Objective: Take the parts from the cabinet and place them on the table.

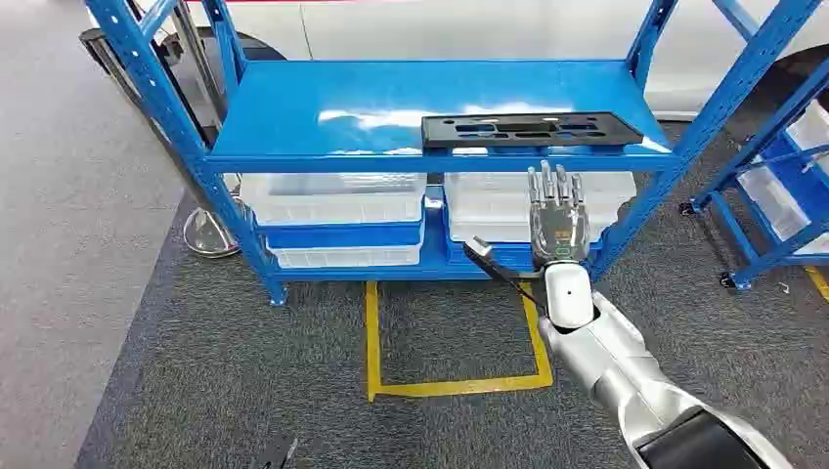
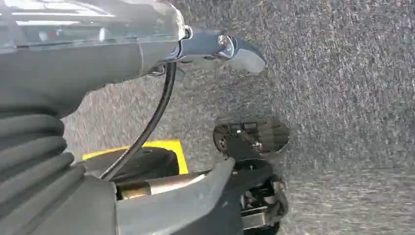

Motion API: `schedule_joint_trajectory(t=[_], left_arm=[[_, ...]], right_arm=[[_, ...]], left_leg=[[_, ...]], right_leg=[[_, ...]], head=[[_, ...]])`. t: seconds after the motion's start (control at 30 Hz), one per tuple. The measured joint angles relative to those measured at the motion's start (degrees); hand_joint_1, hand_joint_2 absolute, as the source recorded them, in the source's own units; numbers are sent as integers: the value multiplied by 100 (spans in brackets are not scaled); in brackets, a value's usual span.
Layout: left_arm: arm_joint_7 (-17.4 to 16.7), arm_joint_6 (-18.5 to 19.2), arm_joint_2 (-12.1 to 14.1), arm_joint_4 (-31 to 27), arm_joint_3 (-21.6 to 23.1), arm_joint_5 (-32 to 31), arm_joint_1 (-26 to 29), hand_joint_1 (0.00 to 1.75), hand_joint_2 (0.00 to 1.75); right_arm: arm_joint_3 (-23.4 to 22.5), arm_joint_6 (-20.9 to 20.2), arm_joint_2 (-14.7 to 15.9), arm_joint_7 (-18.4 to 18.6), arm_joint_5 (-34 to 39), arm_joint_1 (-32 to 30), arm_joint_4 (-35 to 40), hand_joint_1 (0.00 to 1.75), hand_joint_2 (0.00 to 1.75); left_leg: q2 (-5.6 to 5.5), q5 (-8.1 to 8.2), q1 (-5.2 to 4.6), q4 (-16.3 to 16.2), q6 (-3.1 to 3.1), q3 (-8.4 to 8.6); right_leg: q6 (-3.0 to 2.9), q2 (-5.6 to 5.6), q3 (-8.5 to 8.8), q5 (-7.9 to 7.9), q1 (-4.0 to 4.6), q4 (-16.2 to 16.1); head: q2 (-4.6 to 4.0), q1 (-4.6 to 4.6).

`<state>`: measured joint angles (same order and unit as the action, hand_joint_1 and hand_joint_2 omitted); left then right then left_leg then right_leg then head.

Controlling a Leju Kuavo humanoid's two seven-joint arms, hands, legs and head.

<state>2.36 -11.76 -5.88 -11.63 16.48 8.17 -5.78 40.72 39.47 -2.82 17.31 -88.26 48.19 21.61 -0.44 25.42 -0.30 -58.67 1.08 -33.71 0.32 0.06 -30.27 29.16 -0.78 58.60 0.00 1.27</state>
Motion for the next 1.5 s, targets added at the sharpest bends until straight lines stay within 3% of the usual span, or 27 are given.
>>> schedule_joint_trajectory(t=[0.17, 0.77, 1.2, 1.23, 1.3, 1.33, 1.37, 1.43, 1.47, 1.5], left_arm=[[-31, -2, 0, 2, 83, 0, 14, 0, 0], [-76, 33, 0, 17, 116, -20, 50, 0, 0], [-120, -13, 0, 20, 148, -98, 44, 0, 0], [-127, -15, 4, 20, 151, -109, 42, 0, 0], [-149, -39, 2, 20, 164, -166, 41, 0, 0], [-160, -42, 0, 20, 175, -181, 42, 0, 0], [-162, -44, 0, 20, 186, -209, 34, 0, 0], [-175, -44, 0, 20, 197, -236, -9, 0, 0], [-175, -44, 0, 20, 201, -254, -21, 0, 0], [-177, -44, 0, 22, 205, -280, -21, 0, 0]], right_arm=[[0, 22, 4, -201, 70, -99, -212, 0, 175], [0, 22, -11, -201, -59, -194, -430, 0, 175], [0, 26, -175, -492, -173, -264, -80, 0, 175], [7, 26, -203, -509, -177, -268, -45, 0, 175], [28, 31, -249, -535, -177, -291, 237, 0, 175], [53, 44, -256, -537, -179, -285, 361, 0, 175], [87, 52, -295, -537, -182, -247, 454, 0, 175], [140, 52, -352, -559, -186, -249, 566, 0, 175], [168, 52, -358, -559, -186, -272, 599, 0, 175], [203, 52, -365, -562, -186, -282, 615, 0, 175]], left_leg=[[3, 0, 0, 0, 0, -1], [1, 0, 0, 0, 0, -1], [2, 0, 0, 0, 0, 0], [-2, 20, -43, -43, 55, -17], [7, -49, 7, 147, 127, 59], [30, -92, 30, 236, 126, 121], [38, -101, 38, 268, 149, 144], [50, -91, 37, 266, 171, 144], [42, -80, 38, 259, 170, 144], [21, -61, 44, 241, 161, 147]], right_leg=[[0, 1, -1, 0, 0, -1], [0, 1, 0, 0, 0, 0], [0, 1, -1, 0, 1, 0], [57, 1, 8, -26, -56, -46], [97, 6, 39, -36, -14, -102], [93, -12, 22, 0, -35, -21], [83, -8, -115, 154, -22, 218], [85, -2, -638, 543, -26, 1165], [96, -2, -873, 620, -36, 1533], [105, -3, -1014, 555, -53, 1678]], head=[[0, 0], [0, 0], [0, 0], [0, 4], [0, 7], [0, -2], [0, -2], [0, -2], [0, 0], [0, -2]])
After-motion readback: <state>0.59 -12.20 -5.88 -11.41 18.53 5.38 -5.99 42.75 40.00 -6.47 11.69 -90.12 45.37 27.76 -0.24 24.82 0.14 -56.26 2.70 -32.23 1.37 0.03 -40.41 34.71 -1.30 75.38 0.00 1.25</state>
